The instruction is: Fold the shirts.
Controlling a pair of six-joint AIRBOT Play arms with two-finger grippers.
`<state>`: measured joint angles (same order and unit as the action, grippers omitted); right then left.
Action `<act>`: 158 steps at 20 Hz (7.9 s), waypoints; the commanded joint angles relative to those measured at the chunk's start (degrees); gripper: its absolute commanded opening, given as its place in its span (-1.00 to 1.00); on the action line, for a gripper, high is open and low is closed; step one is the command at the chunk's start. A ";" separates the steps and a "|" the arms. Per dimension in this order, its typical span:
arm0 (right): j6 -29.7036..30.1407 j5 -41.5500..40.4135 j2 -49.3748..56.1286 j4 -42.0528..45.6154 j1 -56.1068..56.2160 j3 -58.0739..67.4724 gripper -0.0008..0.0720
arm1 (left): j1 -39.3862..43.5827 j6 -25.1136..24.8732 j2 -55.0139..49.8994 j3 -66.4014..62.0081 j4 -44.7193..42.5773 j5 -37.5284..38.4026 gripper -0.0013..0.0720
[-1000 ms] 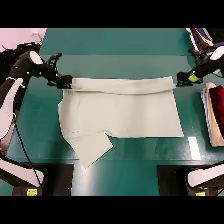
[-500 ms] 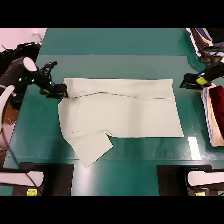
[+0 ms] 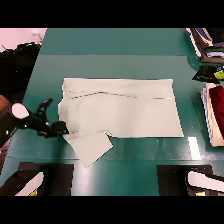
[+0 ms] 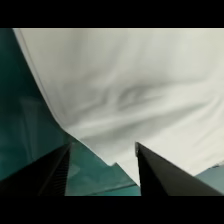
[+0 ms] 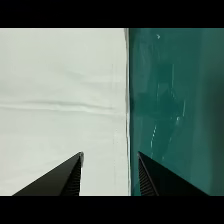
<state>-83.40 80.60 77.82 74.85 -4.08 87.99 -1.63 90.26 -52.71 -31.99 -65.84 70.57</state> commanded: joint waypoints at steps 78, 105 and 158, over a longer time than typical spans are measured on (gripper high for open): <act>10.67 3.87 17.88 -19.41 -14.08 -4.83 0.29 | 7.26 -6.73 -36.15 -48.72 2.45 -9.16 -0.53; 13.29 4.92 5.75 -28.83 5.22 8.85 -0.93 | 34.69 -4.72 -56.81 -62.40 14.21 -22.27 -0.90; 13.94 -16.04 36.54 -45.92 33.86 0.68 0.17 | 5.84 -4.76 -30.16 -80.91 -2.86 3.15 -0.90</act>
<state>-69.43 65.98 109.62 30.59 25.74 82.30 2.50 85.49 -82.89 -112.90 -68.73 73.73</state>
